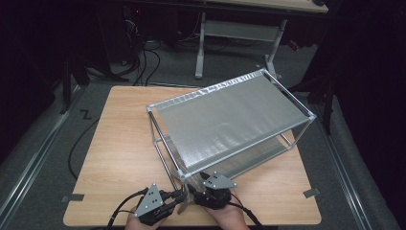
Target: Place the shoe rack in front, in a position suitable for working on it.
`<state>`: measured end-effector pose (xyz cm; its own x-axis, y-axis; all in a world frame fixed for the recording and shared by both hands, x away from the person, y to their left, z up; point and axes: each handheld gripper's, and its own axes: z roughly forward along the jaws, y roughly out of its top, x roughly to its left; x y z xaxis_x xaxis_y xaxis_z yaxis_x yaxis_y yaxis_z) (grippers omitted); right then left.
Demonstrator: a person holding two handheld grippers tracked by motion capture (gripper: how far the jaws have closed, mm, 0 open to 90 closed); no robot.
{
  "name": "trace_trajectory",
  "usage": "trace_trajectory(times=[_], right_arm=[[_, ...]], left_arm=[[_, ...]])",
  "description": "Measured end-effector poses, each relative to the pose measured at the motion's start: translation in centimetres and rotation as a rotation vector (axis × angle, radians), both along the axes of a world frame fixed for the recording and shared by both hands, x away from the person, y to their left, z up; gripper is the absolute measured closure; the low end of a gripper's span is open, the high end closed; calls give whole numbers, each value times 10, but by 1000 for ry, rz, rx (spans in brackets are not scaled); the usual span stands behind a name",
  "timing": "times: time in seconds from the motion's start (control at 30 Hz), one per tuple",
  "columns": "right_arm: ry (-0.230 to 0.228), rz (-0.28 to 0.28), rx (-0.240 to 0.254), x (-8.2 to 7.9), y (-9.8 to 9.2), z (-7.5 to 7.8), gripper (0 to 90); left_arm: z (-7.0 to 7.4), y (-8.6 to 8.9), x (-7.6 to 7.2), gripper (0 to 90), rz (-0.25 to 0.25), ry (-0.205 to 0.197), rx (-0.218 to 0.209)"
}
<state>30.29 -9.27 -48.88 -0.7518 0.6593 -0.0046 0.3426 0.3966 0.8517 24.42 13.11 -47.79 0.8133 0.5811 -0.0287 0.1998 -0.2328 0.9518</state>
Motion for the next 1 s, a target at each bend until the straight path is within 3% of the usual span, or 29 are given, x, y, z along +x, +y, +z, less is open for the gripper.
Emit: trace_trajectory(times=[0.1,0.27,0.43,0.53,0.6,1.0], right_arm=[[14,5,-34,5,0,-4,423],[17,11,-35,3,4,-5,498],[11,17,-96,1,9,-12,528],[10,16,-114,1,9,-13,555],[21,18,-109,2,9,-13,572],[45,1,-110,8,-1,-12,564]], left_arm=[[-1,0,0,801,1,2,-7],[-1,-1,0,798,8,-1,-13],[-1,-6,0,708,23,-9,-12],[-2,-8,2,751,39,0,-14],[-3,-9,2,799,31,-2,-13],[-3,-11,1,802,43,10,-26]])
